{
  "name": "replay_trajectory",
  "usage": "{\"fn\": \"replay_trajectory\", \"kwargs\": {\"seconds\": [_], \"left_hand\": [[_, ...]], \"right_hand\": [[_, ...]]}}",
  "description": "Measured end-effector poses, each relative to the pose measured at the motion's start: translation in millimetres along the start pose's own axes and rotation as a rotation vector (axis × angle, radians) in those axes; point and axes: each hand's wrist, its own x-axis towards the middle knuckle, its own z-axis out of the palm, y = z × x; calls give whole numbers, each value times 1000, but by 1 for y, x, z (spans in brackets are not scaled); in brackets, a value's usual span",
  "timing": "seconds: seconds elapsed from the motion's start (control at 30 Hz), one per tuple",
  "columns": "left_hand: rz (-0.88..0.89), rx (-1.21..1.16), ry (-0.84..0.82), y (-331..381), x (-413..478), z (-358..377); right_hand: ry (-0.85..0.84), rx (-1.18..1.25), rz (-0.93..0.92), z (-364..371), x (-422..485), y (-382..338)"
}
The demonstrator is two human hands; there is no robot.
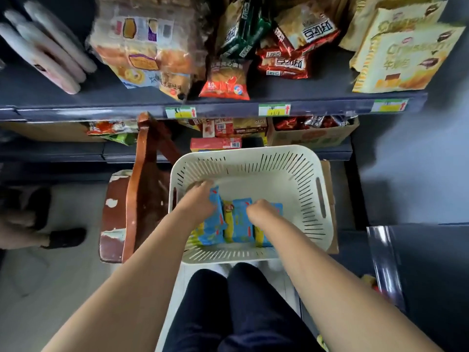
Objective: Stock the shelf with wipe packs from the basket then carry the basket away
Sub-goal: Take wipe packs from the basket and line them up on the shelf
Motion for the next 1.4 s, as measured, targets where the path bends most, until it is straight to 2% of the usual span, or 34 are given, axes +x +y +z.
{"fn": "replay_trajectory", "kwargs": {"seconds": [0.07,0.17,0.27,0.37,0.5,0.67,0.73,0.8,0.9,1.0,1.13,1.4], "left_hand": [[-15,81,-43,-8,16,6],[-15,130,-65,-13,32,19],[17,246,-17,-13,39,28],[-30,295,-9,-14,45,26],[-53,258,47,-18,46,23],[-87,114,162,-12,33,-3],[-87,25,194,-8,23,-15],[-95,-104,230,-3,8,-31],[-106,-366,223,6,-19,-60],[-113,-694,218,12,-52,-90],[-128,-1202,283,27,-91,-134],[208,-1286,201,52,-141,-183]], "right_hand": [[-47,-105,48,8,12,-9],[-105,-122,91,20,33,-15],[-43,-154,129,26,45,-20],[24,-150,138,30,50,-17],[-27,-26,142,45,52,3],[-41,-53,33,38,51,9],[26,-111,-37,22,45,3],[148,-63,-66,4,34,2],[249,175,-161,-25,1,12],[222,596,-328,-50,-44,29],[342,751,-535,-92,-90,35],[657,842,-700,-154,-186,45]]}}
